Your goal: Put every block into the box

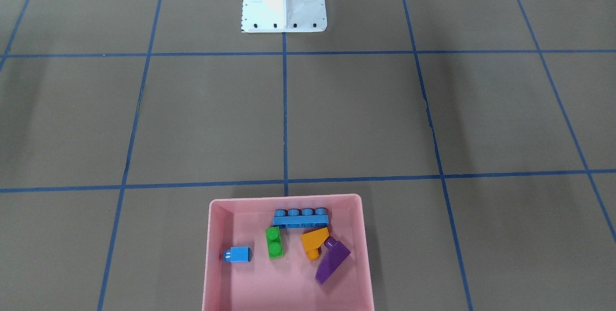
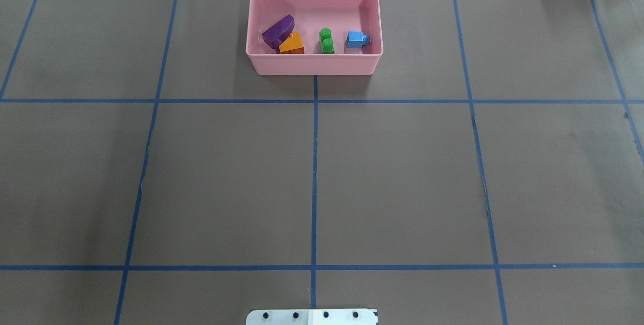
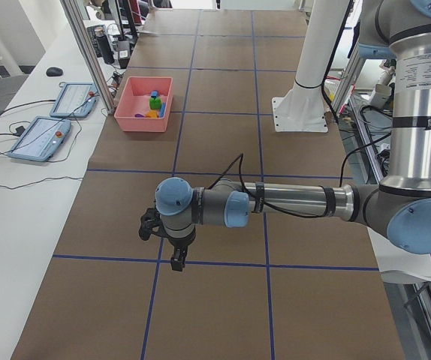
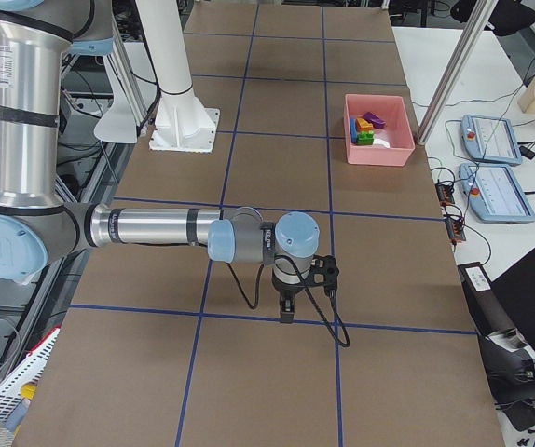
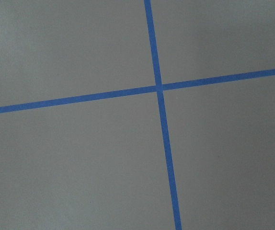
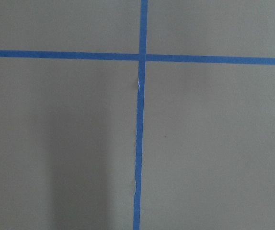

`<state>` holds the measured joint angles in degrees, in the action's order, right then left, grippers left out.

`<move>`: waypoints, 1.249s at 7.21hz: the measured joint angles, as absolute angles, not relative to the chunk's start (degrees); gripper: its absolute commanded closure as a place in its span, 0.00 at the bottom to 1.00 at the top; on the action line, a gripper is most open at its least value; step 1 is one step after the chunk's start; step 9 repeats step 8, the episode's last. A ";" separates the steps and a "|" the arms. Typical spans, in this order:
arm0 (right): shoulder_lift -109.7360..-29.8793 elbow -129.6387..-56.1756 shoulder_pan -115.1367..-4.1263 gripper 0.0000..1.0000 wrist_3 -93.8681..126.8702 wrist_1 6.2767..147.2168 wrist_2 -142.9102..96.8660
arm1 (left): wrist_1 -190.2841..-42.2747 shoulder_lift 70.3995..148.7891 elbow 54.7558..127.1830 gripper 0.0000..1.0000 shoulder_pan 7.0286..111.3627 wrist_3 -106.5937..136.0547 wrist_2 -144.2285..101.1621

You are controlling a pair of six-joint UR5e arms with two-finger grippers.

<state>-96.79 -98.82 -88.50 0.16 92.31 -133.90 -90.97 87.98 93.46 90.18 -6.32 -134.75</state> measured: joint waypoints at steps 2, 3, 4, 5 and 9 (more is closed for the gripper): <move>-96.69 -98.73 -88.49 0.00 0.13 92.29 -133.90 | -90.99 87.98 93.21 0.00 90.17 -6.33 -134.74; -96.64 -98.65 -88.41 0.00 0.15 92.29 -133.94 | -91.01 87.98 93.22 0.00 90.18 -6.33 -134.74; -96.59 -98.54 -88.32 0.00 0.17 92.28 -133.99 | -90.99 88.01 93.15 0.00 90.18 -6.33 -134.74; -96.54 -98.39 -88.28 0.00 0.16 92.28 -134.00 | -90.95 88.04 93.09 0.00 90.18 -6.27 -134.74; -96.25 -98.56 -88.00 0.00 0.17 92.27 -134.12 | -90.84 88.01 94.05 0.00 90.18 -2.07 -135.16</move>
